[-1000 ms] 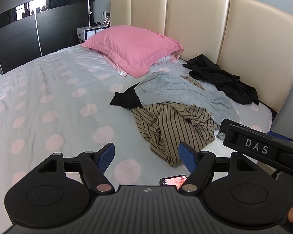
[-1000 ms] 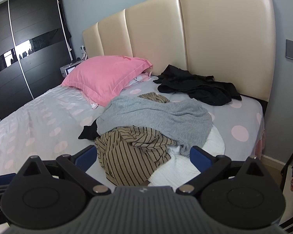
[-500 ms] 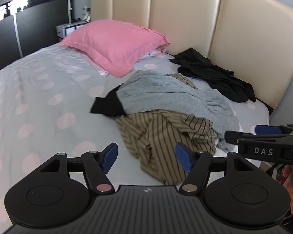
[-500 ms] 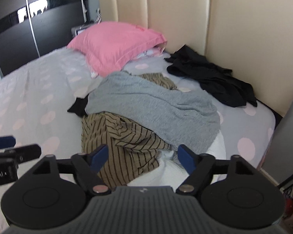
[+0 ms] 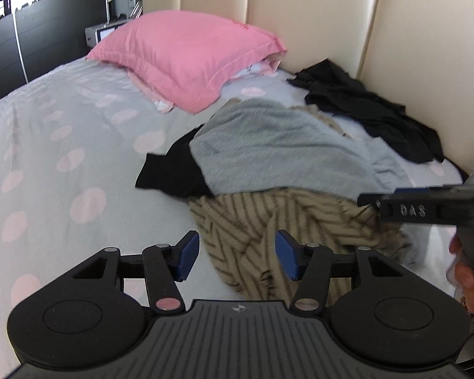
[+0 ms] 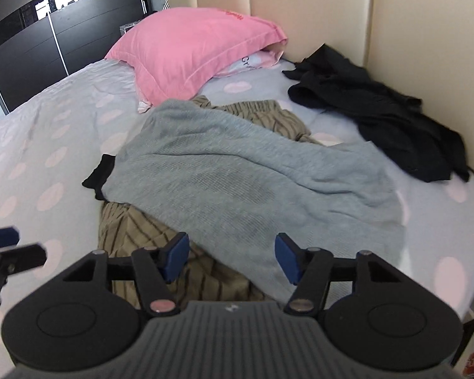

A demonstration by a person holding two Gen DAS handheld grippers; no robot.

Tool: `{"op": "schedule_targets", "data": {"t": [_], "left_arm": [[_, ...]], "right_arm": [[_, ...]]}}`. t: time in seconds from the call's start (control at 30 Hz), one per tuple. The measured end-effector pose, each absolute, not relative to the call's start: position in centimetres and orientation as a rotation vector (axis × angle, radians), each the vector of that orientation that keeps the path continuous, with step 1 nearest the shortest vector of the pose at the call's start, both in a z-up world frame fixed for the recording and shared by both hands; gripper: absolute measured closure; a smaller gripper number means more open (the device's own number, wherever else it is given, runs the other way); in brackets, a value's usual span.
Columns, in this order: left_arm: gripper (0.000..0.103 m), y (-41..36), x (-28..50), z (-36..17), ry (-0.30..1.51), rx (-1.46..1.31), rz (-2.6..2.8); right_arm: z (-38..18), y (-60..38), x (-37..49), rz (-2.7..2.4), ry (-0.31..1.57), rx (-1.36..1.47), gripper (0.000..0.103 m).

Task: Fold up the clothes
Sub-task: 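Grasp the grey sweater edge with the right gripper while the left tool approaches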

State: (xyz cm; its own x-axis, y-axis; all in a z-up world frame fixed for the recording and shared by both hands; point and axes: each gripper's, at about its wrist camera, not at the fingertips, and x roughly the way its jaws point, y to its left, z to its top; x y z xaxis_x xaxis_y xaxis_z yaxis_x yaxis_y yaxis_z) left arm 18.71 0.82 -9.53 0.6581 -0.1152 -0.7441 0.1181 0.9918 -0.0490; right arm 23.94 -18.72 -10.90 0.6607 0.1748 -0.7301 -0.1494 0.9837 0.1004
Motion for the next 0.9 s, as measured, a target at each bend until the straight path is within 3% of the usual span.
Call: {"op": "schedule_targets", "data": {"t": [0.03,0.1,0.2,0.4,0.6,0.9], "left_arm": [[0.051,1.0,18.7,-9.8,0.85,0.003,-0.129],[0.051,1.5,18.2,-9.8,0.854,0.009,-0.12],[0.051,2.4,17.1,-9.1,0.851,0.013,-0.104],[0.051,4.1,14.8,-7.7,0.845,0.021,-0.072],[0.051,5.9,12.5,-6.3,0.839,0.029,-0.04],[0.051,11.3,3.2,-2.4,0.831,0.044,0.098]], "right_arm": [[-11.5,-18.5,24.5,0.188,0.844,0.035,0.048],[-12.1,-18.4,25.3,0.213,0.865,0.074,0.079],[-11.6,-17.8,25.2,0.217,0.841,0.057,0.093],[-7.6,-16.8,22.8,0.262,0.755,0.019,0.096],[-3.4,-12.7,18.0,0.439,0.782,0.029,0.096],[-2.1,-3.3,6.6,0.684,0.864,-0.014,0.097]]}}
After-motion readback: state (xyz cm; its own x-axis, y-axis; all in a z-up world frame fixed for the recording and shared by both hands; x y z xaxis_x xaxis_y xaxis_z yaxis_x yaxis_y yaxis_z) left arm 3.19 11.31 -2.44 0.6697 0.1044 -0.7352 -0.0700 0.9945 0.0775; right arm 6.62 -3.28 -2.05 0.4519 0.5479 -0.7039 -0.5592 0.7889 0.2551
